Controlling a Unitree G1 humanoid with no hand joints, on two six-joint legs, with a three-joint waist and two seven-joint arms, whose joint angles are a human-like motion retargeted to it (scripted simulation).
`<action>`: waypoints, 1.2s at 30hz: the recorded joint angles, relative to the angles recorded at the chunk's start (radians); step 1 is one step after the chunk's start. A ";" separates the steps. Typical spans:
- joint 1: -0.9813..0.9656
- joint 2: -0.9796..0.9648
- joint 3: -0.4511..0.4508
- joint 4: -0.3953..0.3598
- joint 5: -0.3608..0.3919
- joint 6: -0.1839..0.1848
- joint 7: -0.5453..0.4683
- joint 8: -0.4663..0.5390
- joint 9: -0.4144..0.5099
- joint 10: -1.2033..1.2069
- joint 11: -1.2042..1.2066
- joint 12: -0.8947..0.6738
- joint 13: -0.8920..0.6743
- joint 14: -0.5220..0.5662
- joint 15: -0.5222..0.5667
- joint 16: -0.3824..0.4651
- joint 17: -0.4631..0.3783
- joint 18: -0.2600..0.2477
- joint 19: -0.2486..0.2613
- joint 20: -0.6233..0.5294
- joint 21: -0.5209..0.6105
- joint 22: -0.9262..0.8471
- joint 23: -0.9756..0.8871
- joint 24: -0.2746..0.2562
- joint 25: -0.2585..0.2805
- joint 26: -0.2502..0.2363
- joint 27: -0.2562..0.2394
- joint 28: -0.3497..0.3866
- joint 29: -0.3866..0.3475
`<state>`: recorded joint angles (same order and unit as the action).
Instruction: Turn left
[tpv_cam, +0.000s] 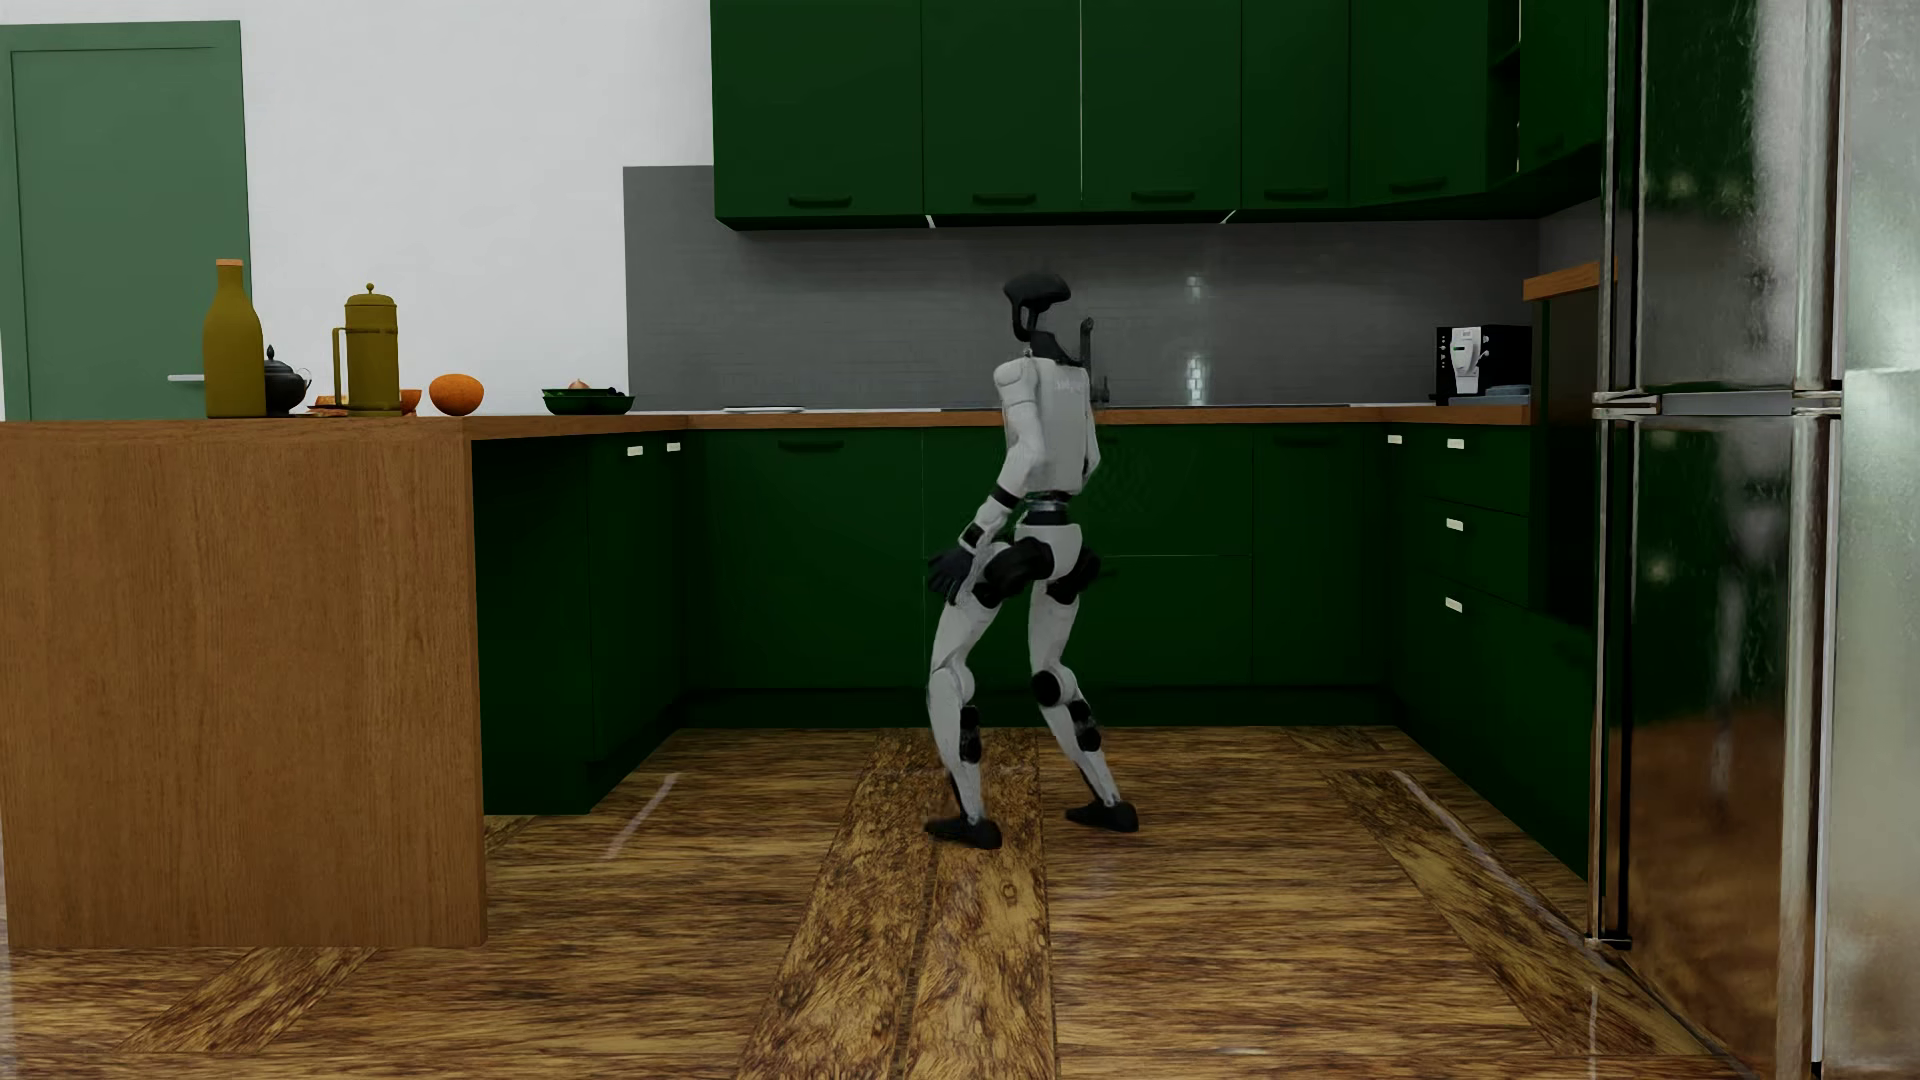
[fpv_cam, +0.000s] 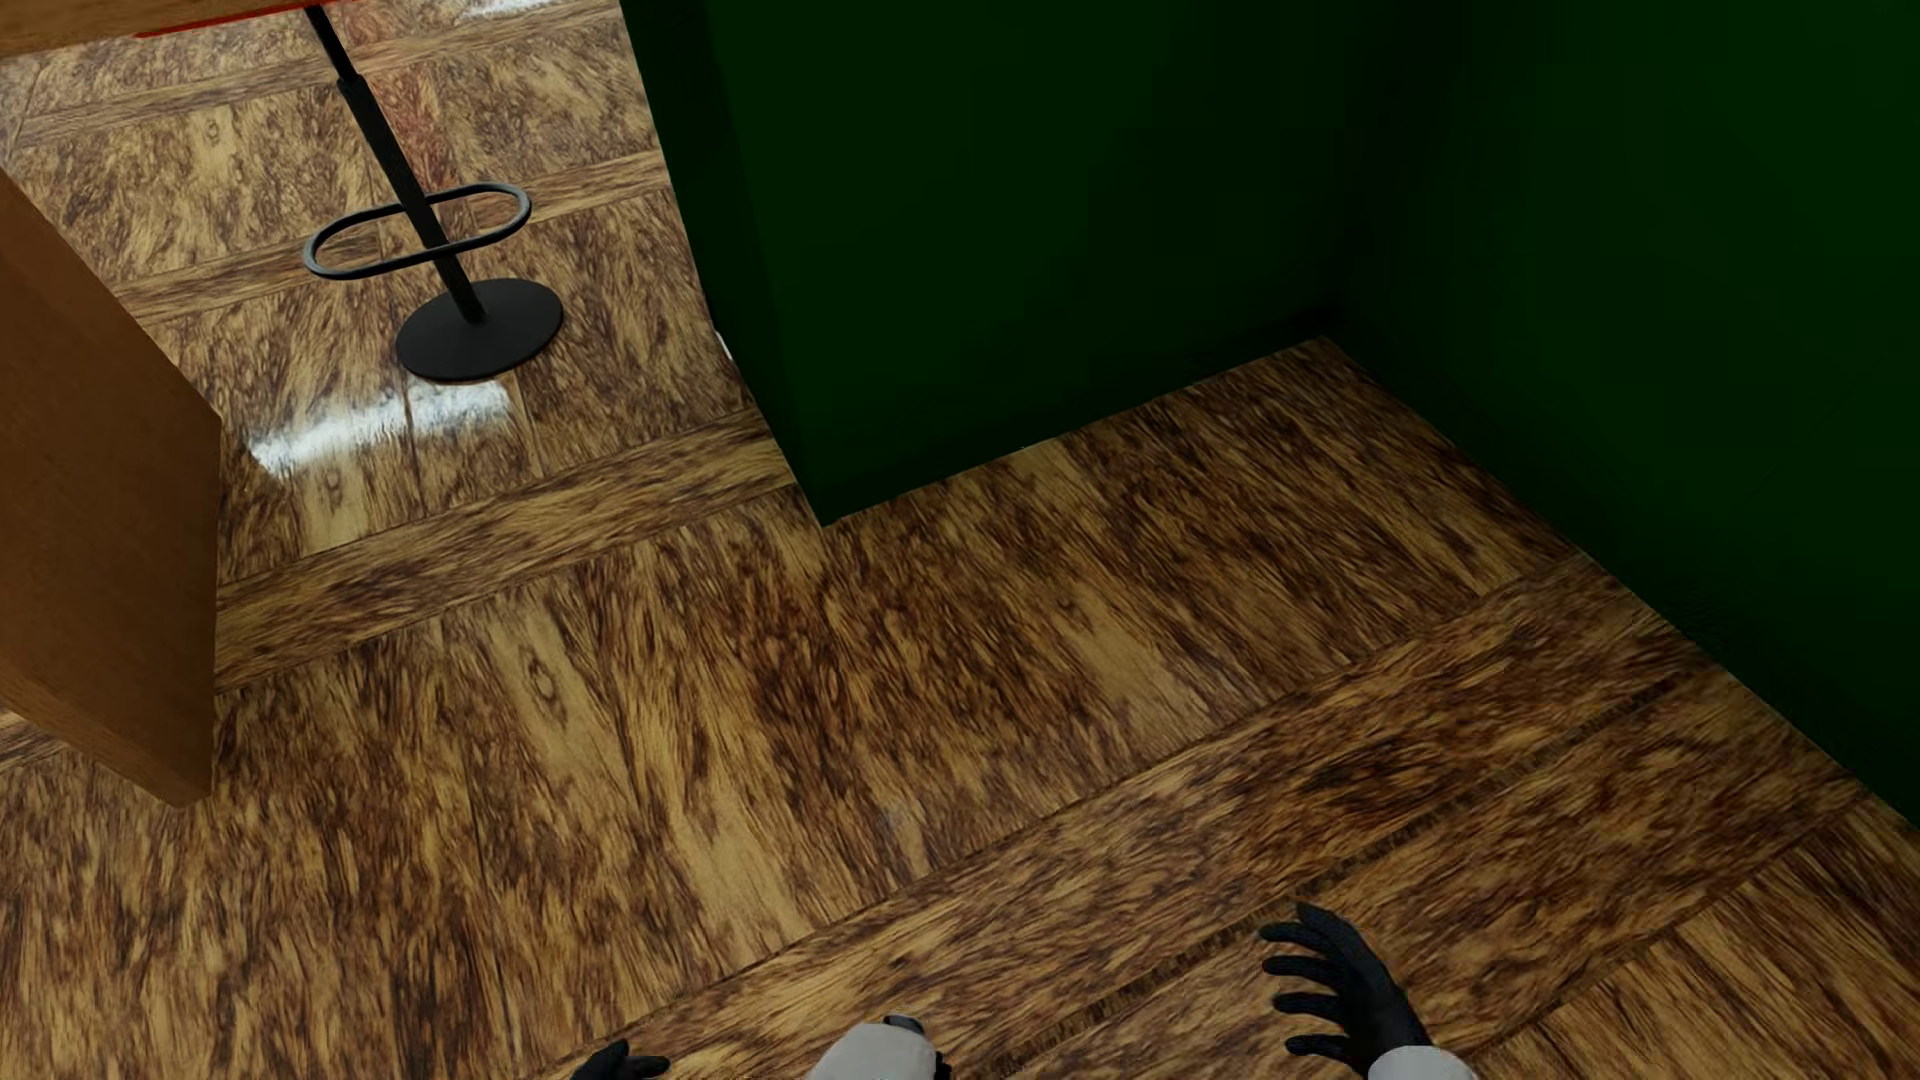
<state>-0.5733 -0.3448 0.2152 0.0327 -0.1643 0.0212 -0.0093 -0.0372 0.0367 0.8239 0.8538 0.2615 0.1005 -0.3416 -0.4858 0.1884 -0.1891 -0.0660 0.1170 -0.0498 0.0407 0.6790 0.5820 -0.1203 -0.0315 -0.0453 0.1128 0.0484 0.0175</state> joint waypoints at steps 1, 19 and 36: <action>-0.004 -0.053 -0.034 -0.021 0.007 -0.017 -0.019 0.028 0.006 -0.032 0.096 -0.021 0.013 0.104 0.029 -0.003 0.034 0.031 0.002 0.006 0.033 0.014 -0.015 -0.001 0.007 0.004 -0.035 -0.015 -0.016; 0.006 -0.016 0.025 -0.008 0.041 -0.006 -0.029 0.034 0.000 -0.038 -0.079 0.016 0.084 -0.035 0.069 -0.056 -0.059 0.183 0.008 0.014 -0.004 -0.047 0.056 0.064 -0.009 0.027 0.000 -0.025 0.037; 0.047 -0.074 -0.008 -0.018 0.076 -0.054 -0.048 0.031 -0.009 -0.051 -0.067 0.025 0.103 -0.027 0.093 -0.046 -0.033 0.066 -0.056 0.011 0.021 -0.011 0.001 0.053 -0.005 0.100 -0.066 0.005 0.020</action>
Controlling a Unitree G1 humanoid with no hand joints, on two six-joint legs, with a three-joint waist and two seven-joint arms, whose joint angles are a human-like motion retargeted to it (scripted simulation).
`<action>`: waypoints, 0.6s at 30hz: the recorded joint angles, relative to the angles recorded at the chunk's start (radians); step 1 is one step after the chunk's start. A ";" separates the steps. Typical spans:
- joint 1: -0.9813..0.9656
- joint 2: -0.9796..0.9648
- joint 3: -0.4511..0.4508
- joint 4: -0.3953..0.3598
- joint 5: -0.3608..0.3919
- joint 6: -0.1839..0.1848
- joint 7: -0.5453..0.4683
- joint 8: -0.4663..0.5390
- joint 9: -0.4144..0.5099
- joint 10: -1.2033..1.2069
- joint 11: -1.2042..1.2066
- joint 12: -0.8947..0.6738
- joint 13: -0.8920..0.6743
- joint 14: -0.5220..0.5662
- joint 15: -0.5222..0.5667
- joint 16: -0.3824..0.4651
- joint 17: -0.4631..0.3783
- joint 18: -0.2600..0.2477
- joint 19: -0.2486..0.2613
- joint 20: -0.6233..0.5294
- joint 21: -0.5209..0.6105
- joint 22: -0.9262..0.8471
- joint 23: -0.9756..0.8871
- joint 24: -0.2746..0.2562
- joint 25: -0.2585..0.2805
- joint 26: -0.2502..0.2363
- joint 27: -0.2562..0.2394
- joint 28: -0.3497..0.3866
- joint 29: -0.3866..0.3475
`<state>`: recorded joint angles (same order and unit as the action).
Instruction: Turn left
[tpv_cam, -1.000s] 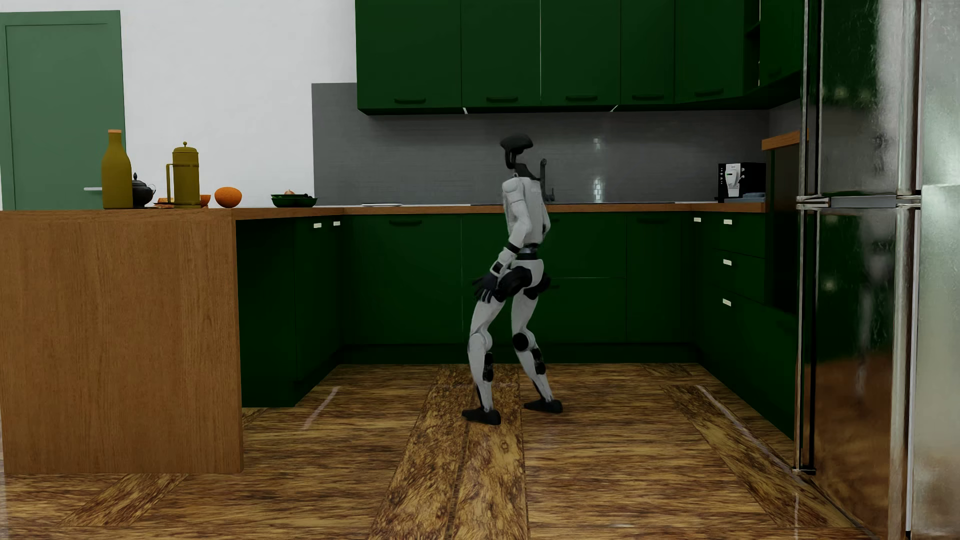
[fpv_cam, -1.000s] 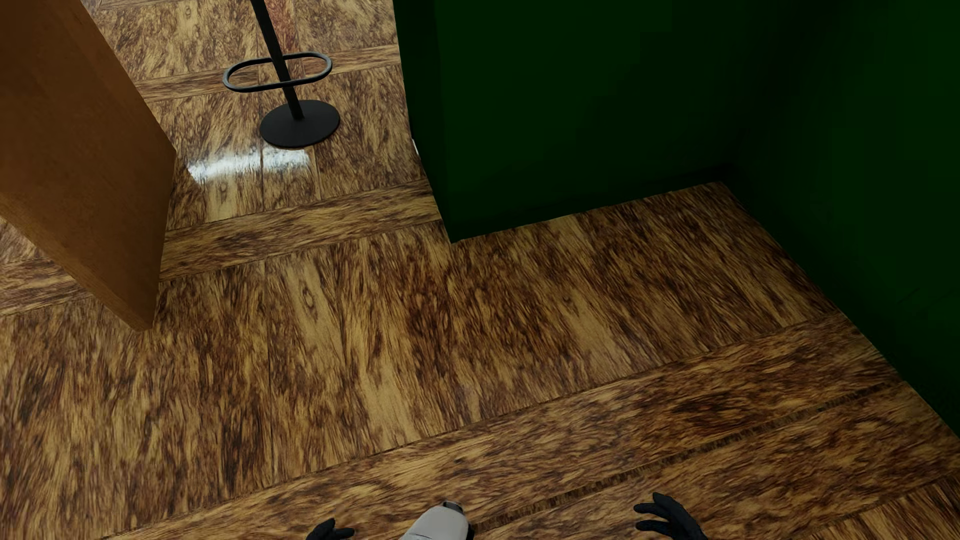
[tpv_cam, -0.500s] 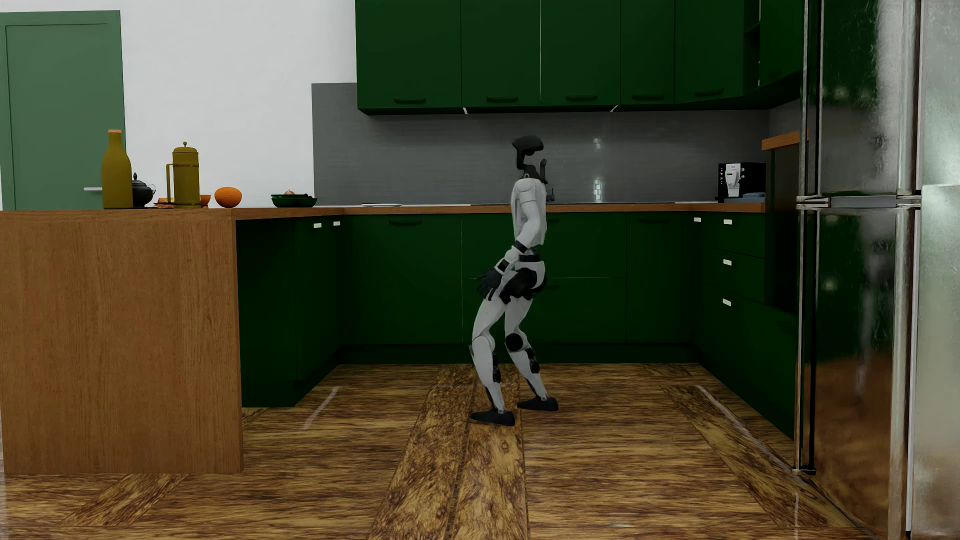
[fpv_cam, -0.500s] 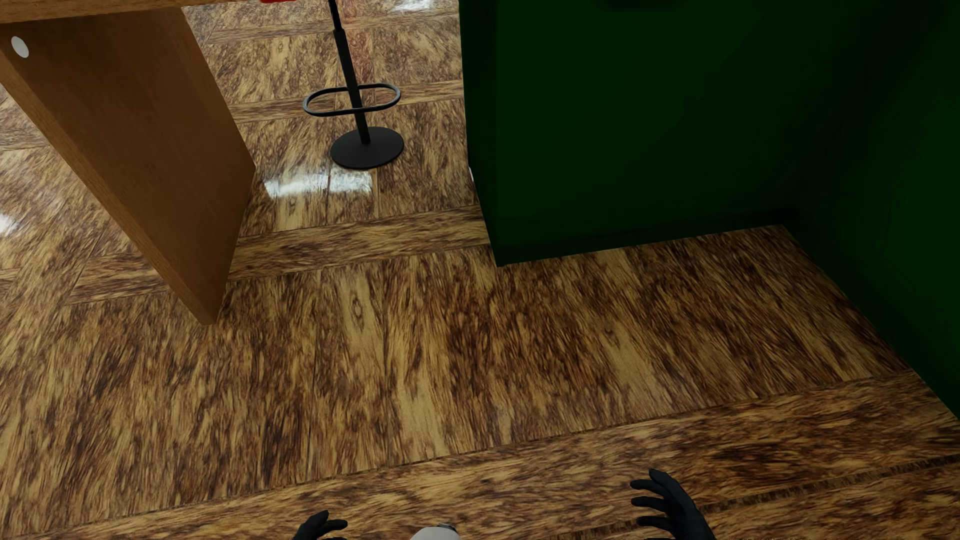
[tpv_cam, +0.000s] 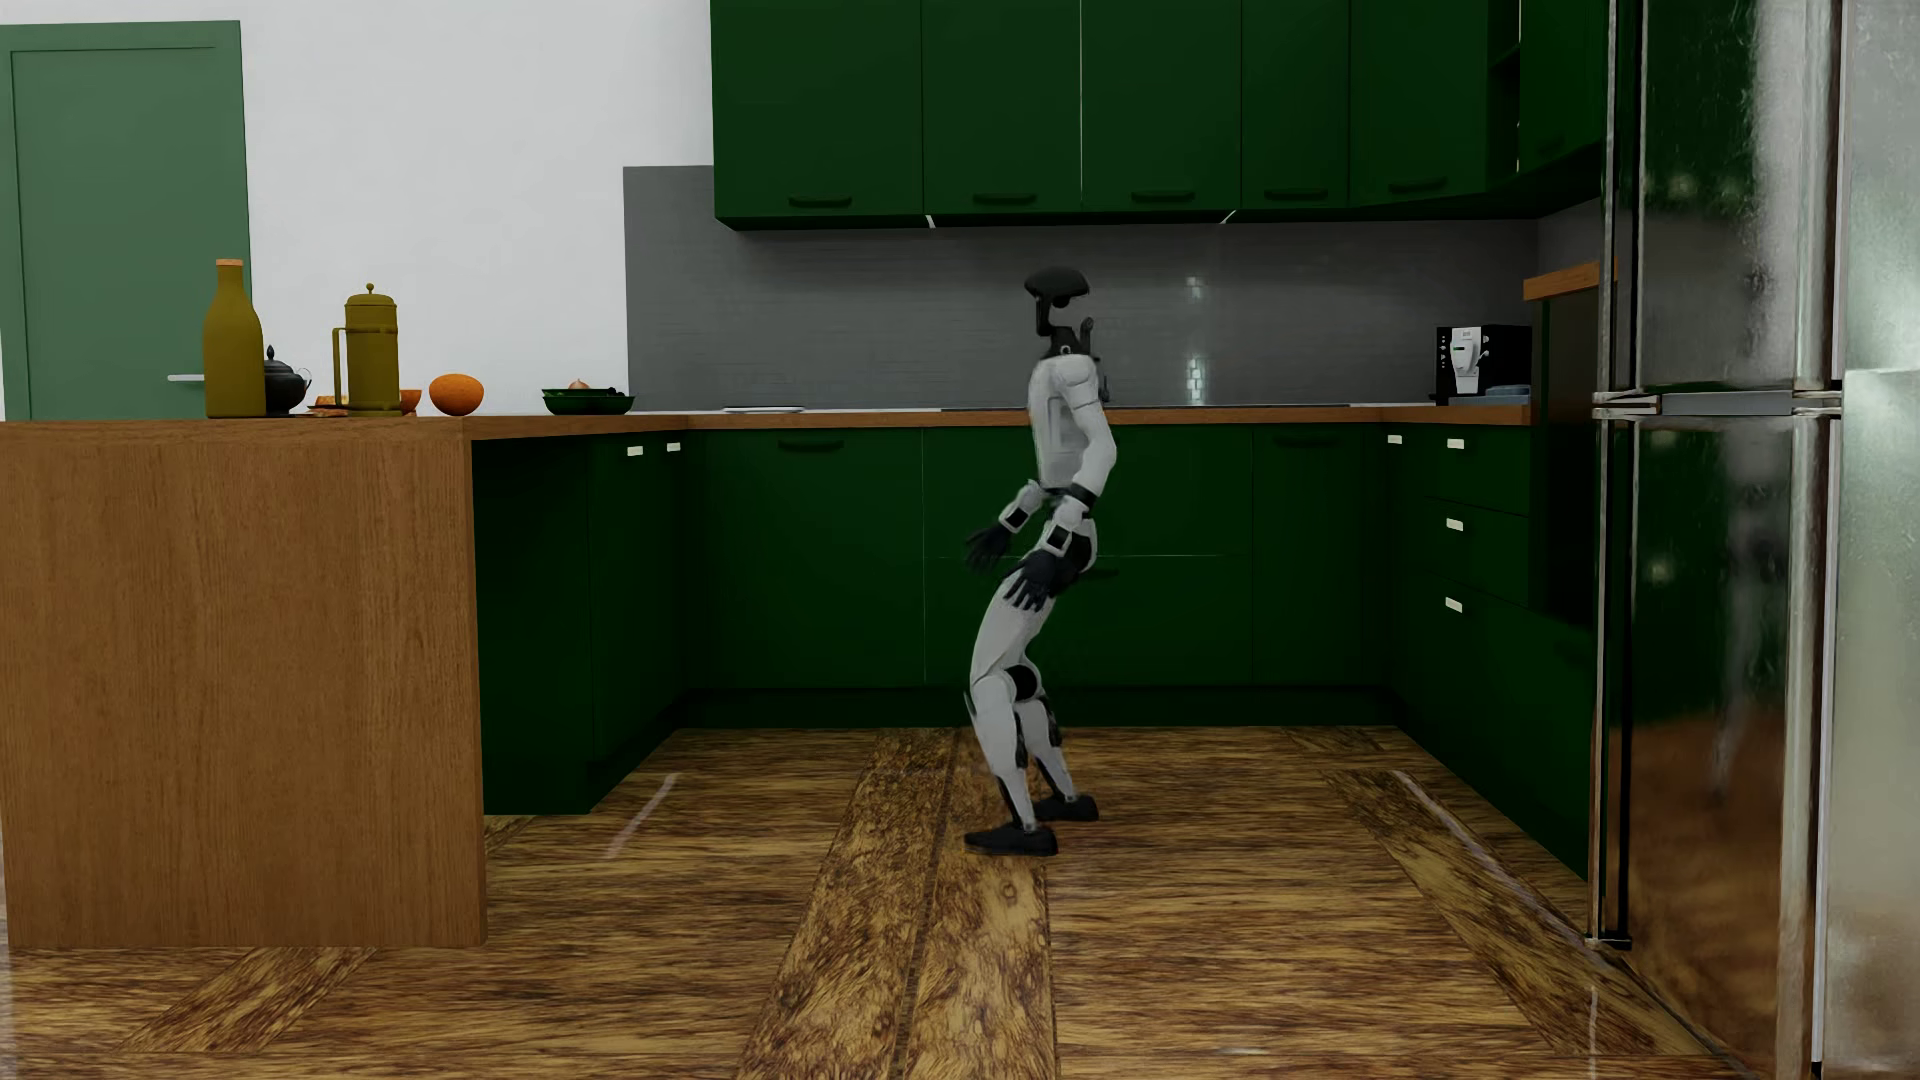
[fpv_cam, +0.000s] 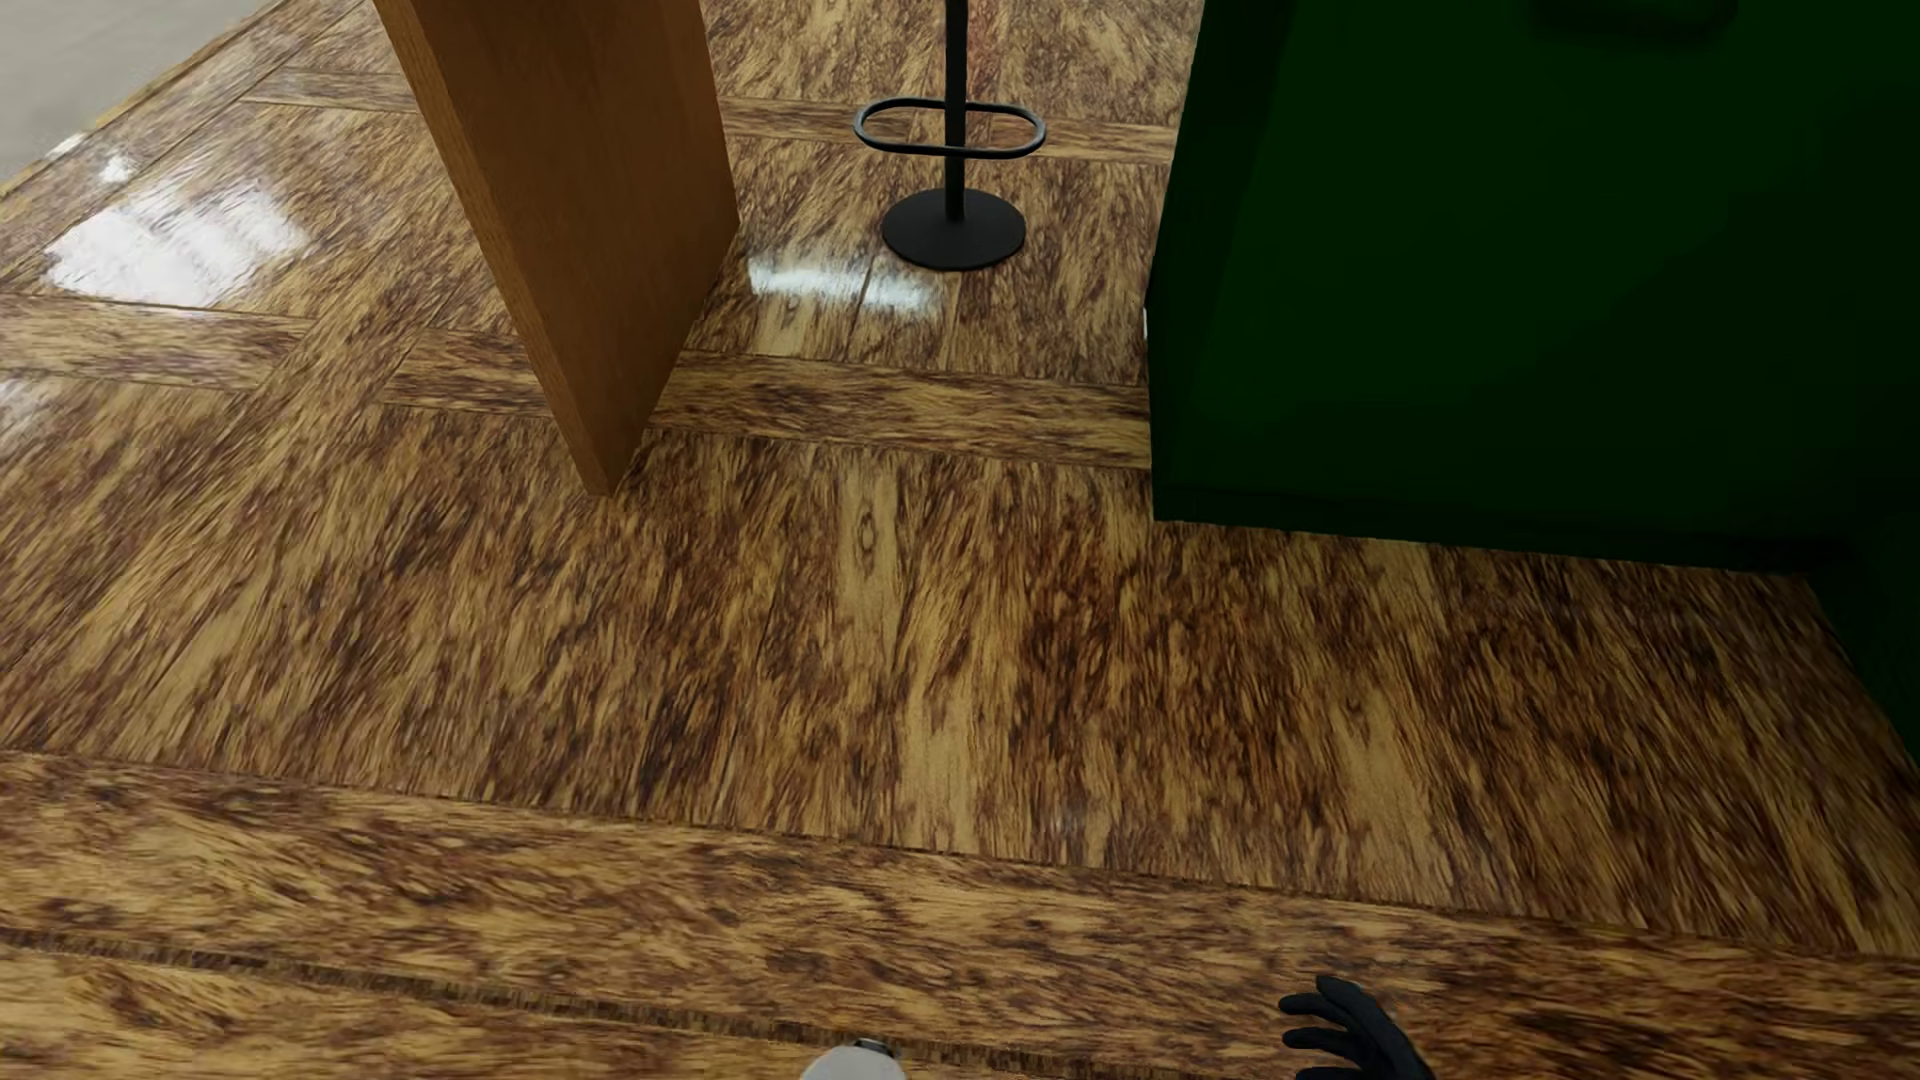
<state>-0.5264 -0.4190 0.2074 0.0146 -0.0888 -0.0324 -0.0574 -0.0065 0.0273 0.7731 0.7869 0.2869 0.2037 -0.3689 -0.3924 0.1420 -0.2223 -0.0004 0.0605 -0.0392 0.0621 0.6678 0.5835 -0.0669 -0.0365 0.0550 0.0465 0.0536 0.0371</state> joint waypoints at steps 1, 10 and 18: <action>-0.005 0.021 0.025 0.030 -0.002 0.026 0.025 -0.027 0.003 0.015 -0.024 -0.022 -0.010 -0.046 0.008 -0.021 -0.001 0.056 -0.002 -0.002 0.003 -0.014 0.000 -0.012 0.003 0.021 0.020 -0.007 0.000; 0.006 0.068 0.046 0.000 -0.024 0.049 -0.001 0.002 0.006 -0.050 -0.028 -0.017 -0.047 0.070 -0.037 -0.017 0.005 0.019 0.021 -0.009 -0.015 -0.044 0.045 -0.007 0.051 -0.058 0.022 -0.046 -0.025; -0.002 -0.058 -0.123 0.024 0.014 0.025 0.012 0.061 0.008 -0.004 0.041 -0.012 -0.043 0.101 0.045 0.007 0.014 -0.054 0.047 0.001 -0.058 -0.026 0.033 -0.002 0.007 -0.025 -0.016 -0.069 0.051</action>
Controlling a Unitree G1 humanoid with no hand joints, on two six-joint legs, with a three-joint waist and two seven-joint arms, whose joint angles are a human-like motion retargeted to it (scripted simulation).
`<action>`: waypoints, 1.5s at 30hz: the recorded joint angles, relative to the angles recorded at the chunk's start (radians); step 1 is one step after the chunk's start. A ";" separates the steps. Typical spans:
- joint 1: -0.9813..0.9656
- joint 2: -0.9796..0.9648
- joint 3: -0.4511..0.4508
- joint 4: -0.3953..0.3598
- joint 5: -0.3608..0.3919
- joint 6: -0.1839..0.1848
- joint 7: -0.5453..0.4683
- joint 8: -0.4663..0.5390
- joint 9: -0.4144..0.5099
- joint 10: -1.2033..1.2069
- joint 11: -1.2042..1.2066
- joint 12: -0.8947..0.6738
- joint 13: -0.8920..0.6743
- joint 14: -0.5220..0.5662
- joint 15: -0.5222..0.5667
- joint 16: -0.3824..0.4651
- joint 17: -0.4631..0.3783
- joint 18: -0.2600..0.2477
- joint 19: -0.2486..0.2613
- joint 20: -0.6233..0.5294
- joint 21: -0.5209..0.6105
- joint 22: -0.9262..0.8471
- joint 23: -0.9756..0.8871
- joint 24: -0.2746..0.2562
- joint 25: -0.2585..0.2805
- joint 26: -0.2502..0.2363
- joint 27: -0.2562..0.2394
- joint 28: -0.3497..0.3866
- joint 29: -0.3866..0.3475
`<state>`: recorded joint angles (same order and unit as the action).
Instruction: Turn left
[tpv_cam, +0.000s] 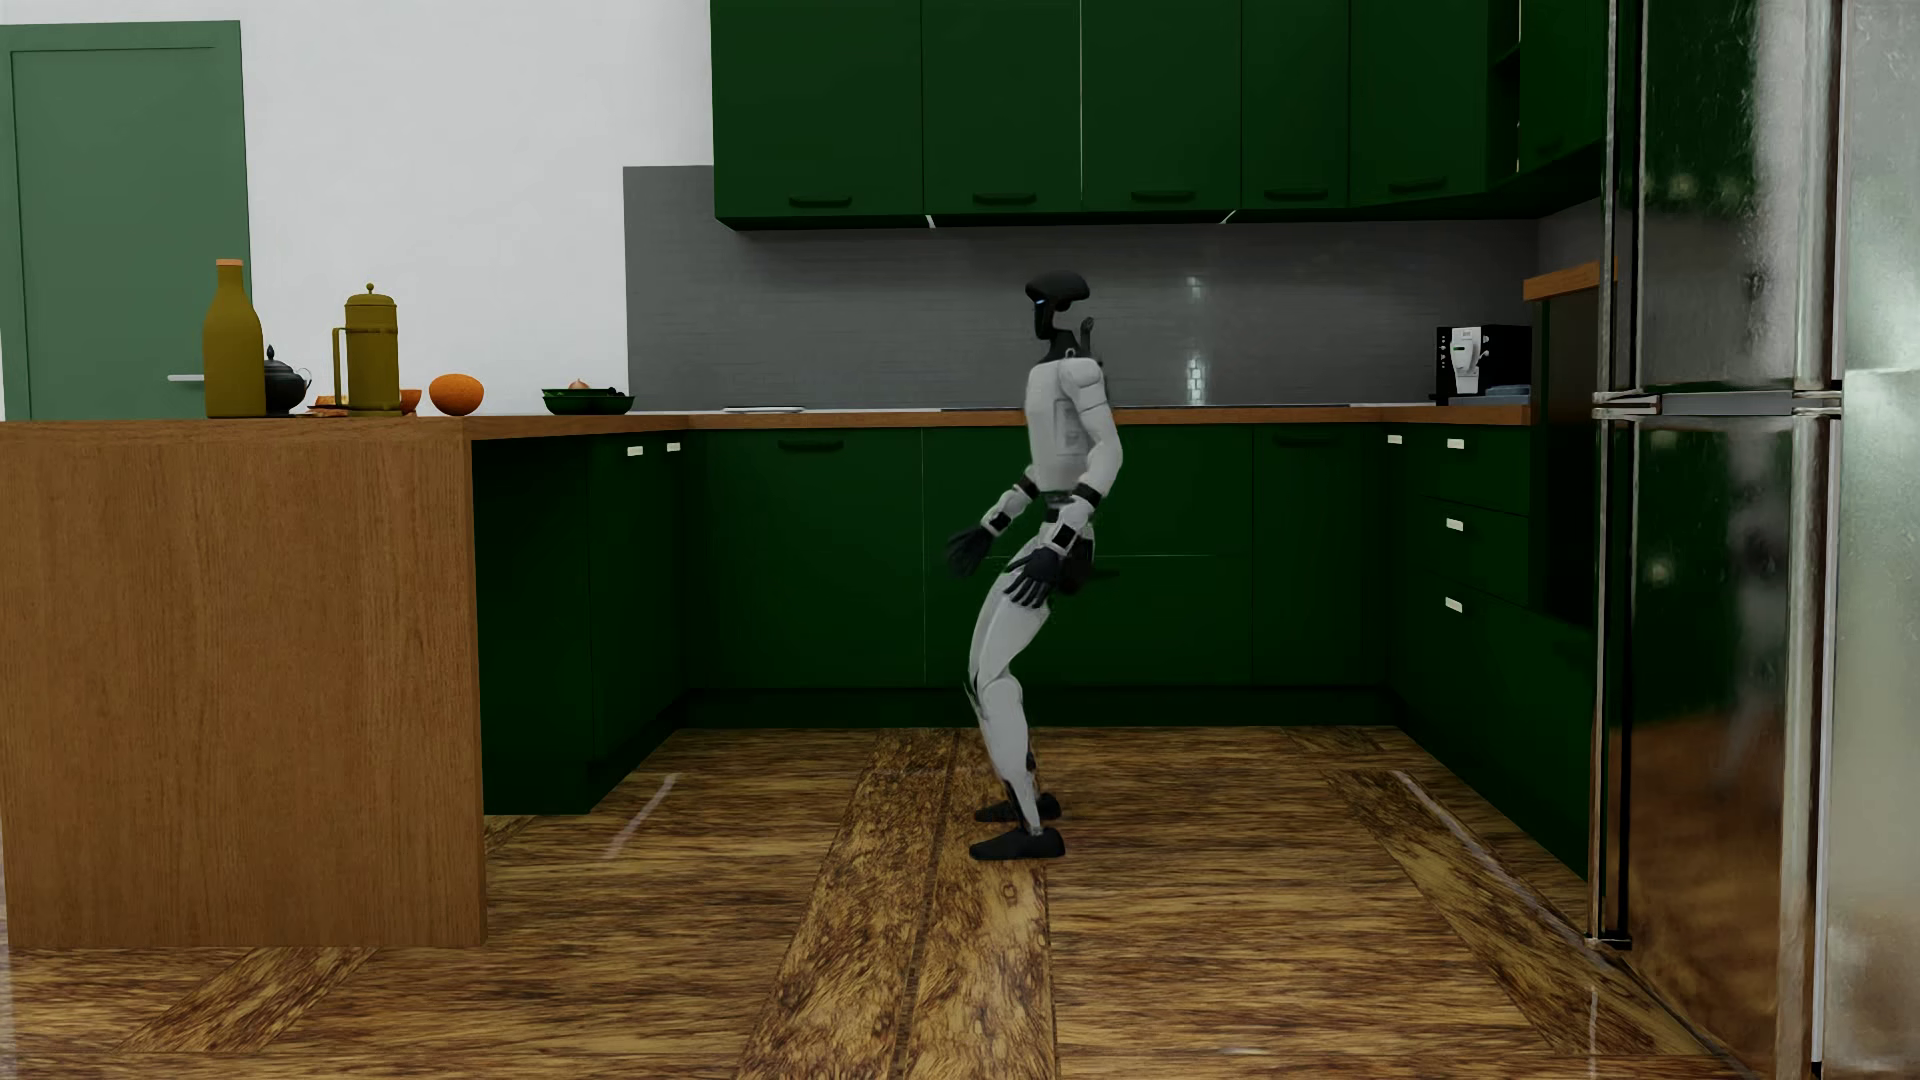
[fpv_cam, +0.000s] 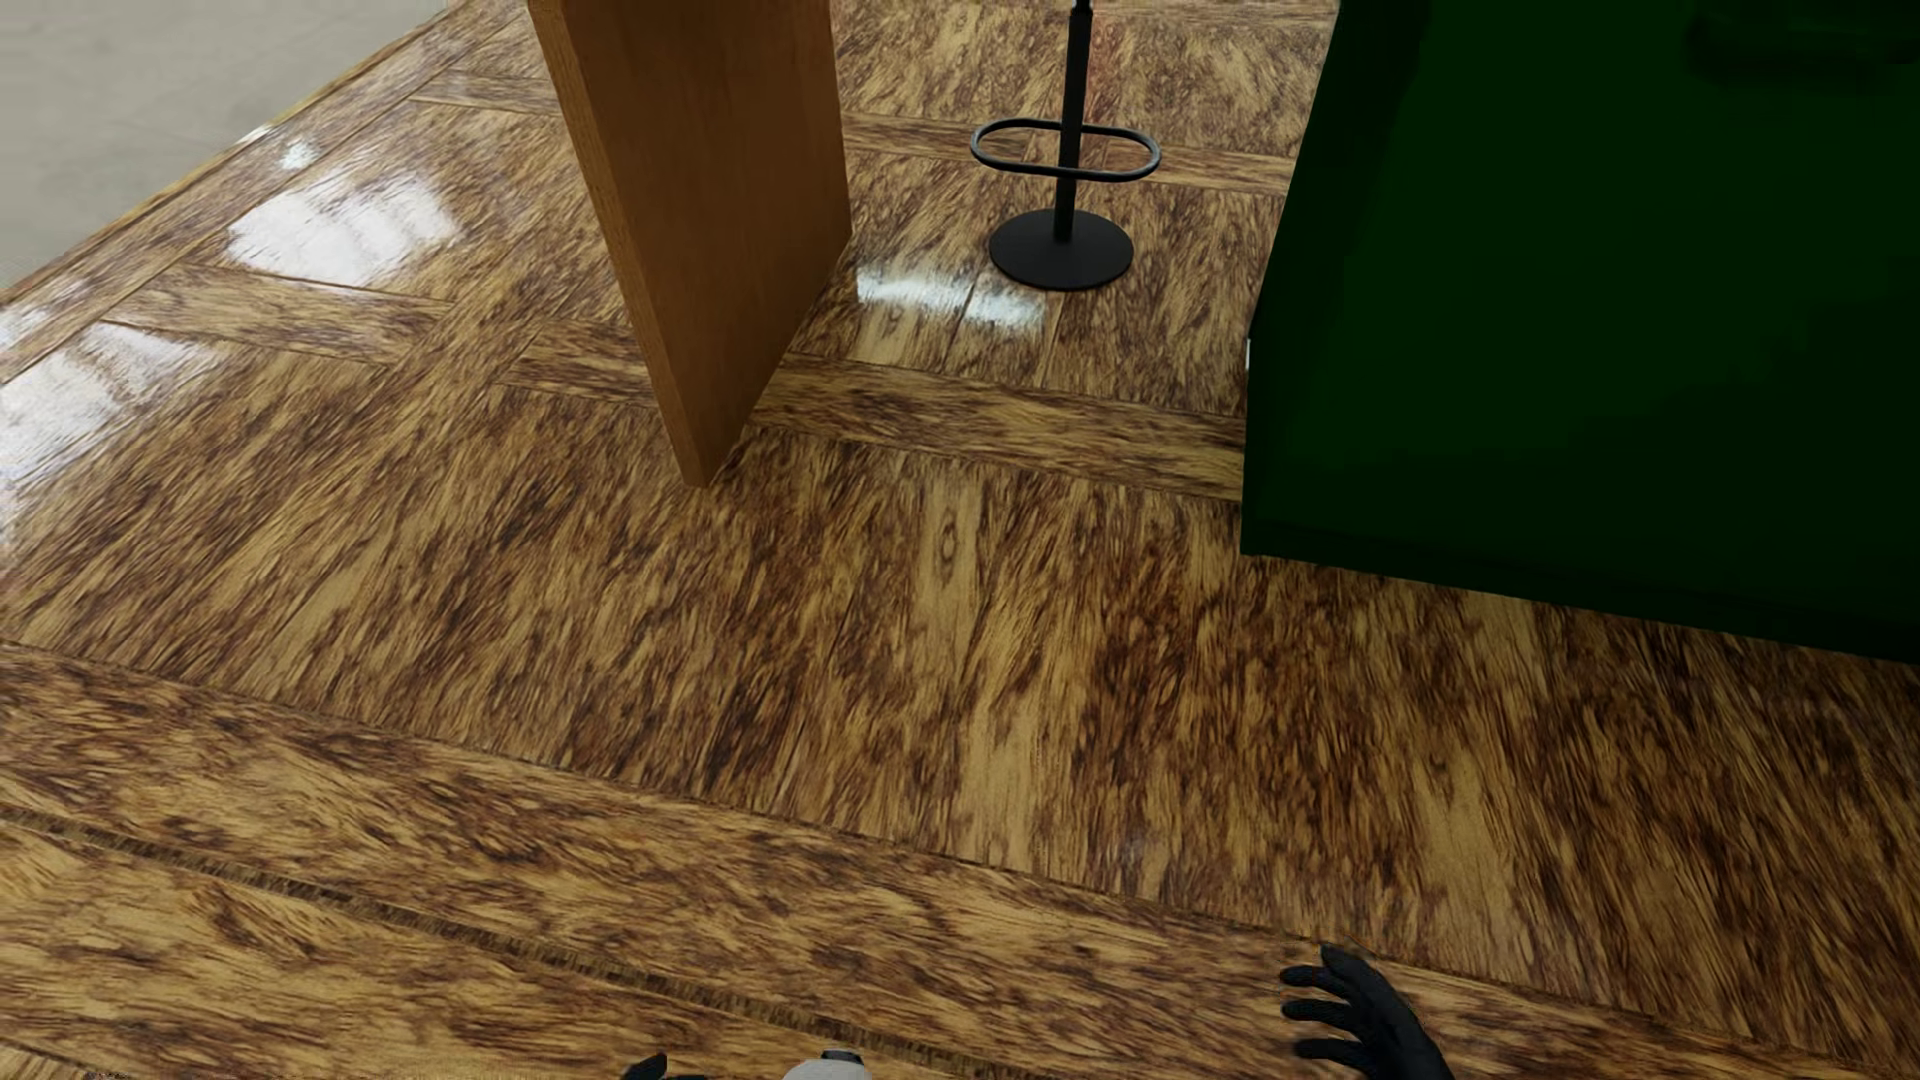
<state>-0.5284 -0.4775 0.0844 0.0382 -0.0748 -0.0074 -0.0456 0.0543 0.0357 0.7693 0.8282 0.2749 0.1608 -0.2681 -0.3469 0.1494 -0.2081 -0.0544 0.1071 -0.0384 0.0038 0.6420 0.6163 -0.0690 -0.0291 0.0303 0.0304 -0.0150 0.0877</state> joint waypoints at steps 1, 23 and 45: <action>0.007 0.007 -0.002 0.005 0.002 0.003 0.004 -0.003 -0.009 -0.014 -0.016 -0.039 0.021 0.006 0.008 -0.004 -0.005 0.004 -0.020 -0.006 0.017 -0.005 0.006 0.017 0.016 0.023 0.002 -0.006 0.007; 0.109 0.118 0.007 0.033 0.006 0.008 0.028 -0.018 0.014 -0.146 -0.163 -0.075 -0.008 0.064 0.039 -0.003 0.033 -0.016 -0.031 -0.007 0.040 -0.019 -0.026 0.073 0.009 0.031 -0.037 -0.012 -0.070; 0.107 0.113 0.006 0.022 -0.003 0.001 0.012 -0.032 0.006 -0.147 -0.129 -0.067 -0.010 0.074 0.020 -0.009 0.014 -0.025 -0.040 -0.014 0.035 0.003 -0.032 0.068 0.008 0.107 -0.032 -0.045 -0.027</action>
<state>-0.4216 -0.3647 0.0909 0.0606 -0.0780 -0.0064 -0.0332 0.0218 0.0420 0.6220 0.6992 0.2083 0.1507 -0.1938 -0.3273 0.1407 -0.1940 -0.0790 0.0675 -0.0527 0.0384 0.6454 0.5841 -0.0014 -0.0208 0.1375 -0.0019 -0.0597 0.0607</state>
